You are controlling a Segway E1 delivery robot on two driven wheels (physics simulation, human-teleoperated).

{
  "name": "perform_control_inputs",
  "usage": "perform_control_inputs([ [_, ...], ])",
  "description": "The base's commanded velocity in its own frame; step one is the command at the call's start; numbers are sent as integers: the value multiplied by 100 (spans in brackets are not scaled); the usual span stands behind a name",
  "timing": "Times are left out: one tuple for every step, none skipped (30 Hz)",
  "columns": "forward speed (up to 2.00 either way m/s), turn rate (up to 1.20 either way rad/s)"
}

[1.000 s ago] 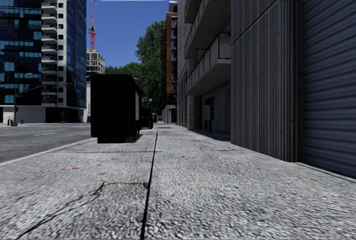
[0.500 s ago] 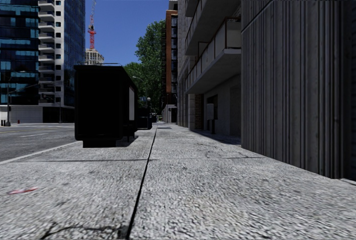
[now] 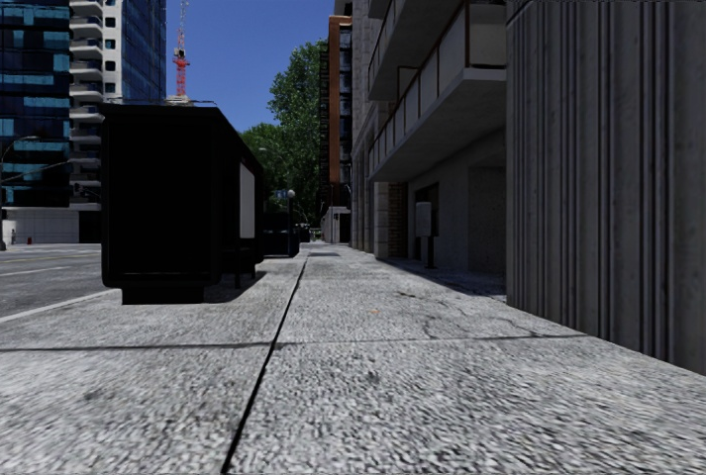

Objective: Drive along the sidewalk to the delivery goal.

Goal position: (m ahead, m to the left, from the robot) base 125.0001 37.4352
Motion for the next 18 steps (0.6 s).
perform_control_inputs([
  [200, 0],
  [200, 0],
  [200, 0],
  [200, 0],
  [200, 0],
  [200, 0],
  [200, 0],
  [200, 0],
  [200, 0],
  [200, 0],
  [200, 0],
  [200, 0],
  [200, 0],
  [200, 0],
  [200, 0],
  [200, 0],
  [200, 0],
  [200, 0],
])
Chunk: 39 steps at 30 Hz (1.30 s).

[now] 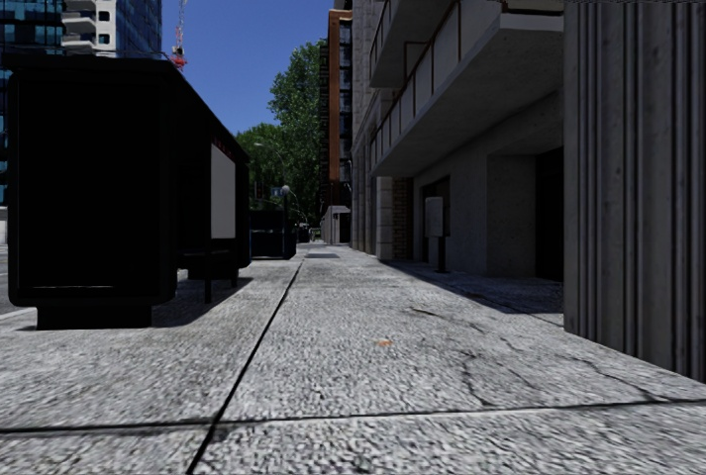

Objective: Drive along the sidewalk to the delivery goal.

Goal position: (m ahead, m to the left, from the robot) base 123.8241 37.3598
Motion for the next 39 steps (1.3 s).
perform_control_inputs([
  [200, 0],
  [200, 0],
  [200, 0],
  [200, 0],
  [200, 0],
  [200, 0],
  [200, 0],
  [200, 0],
  [200, 0],
  [200, 0],
  [200, 0],
  [200, 0],
  [200, 0],
  [200, 0],
  [200, 0],
  [200, 0],
  [200, 0],
  [200, 0],
  [200, 0],
  [200, 0],
  [200, 0],
  [200, 0],
  [200, 0],
  [200, 0],
  [200, 0],
  [200, 0],
  [200, 0],
  [200, 0],
  [200, 0],
  [200, 0],
  [200, 0],
  [200, 0],
  [200, 0],
  [200, 0],
  [200, 0],
  [200, 0],
  [200, 0],
  [200, 0],
  [200, 0],
])
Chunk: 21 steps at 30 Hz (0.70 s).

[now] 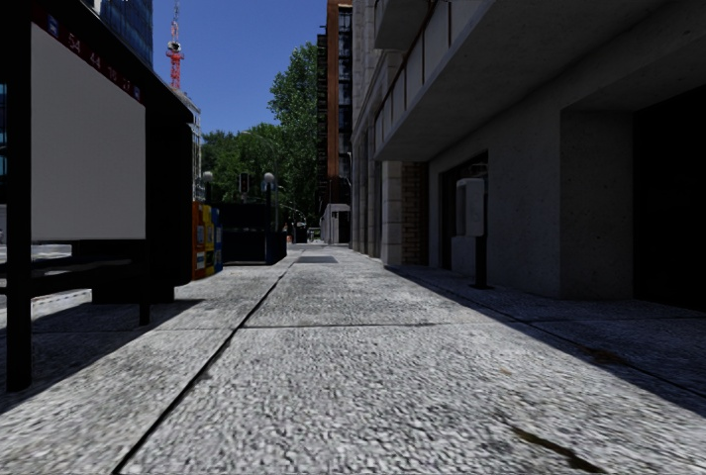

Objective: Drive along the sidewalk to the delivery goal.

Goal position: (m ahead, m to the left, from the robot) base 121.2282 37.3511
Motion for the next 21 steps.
perform_control_inputs([
  [200, 0],
  [200, 0],
  [200, 0],
  [197, 0],
  [196, 0],
  [196, 0],
  [196, 0],
  [195, 0],
  [195, 0],
  [195, 0],
  [195, 0],
  [195, 0],
  [194, 0],
  [194, 0],
  [194, 0],
  [194, 0],
  [194, 0],
  [194, 0],
  [194, 0],
  [196, 0],
  [196, 0],
])
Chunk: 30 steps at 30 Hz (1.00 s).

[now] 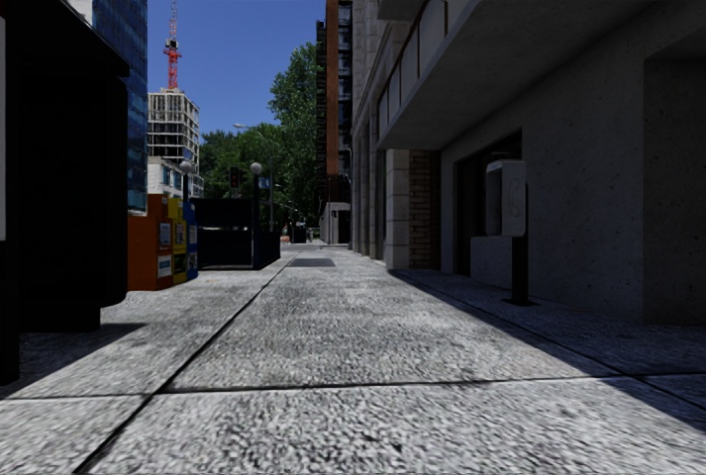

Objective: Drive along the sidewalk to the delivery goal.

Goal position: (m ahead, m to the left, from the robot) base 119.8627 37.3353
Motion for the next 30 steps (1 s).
perform_control_inputs([
  [196, 0],
  [197, 0],
  [197, 0],
  [197, 0],
  [197, 0],
  [197, 0],
  [200, 0],
  [200, 0],
  [200, 0],
  [200, 0],
  [200, 0],
  [200, 0],
  [200, 0],
  [200, 0],
  [200, 0],
  [200, 0],
  [200, 0],
  [200, 0],
  [200, 0],
  [200, 0],
  [200, 0],
  [200, 6],
  [200, 6],
  [200, 11],
  [200, 14],
  [200, 14],
  [200, 17],
  [200, 19],
  [200, 19],
  [200, 19],
])
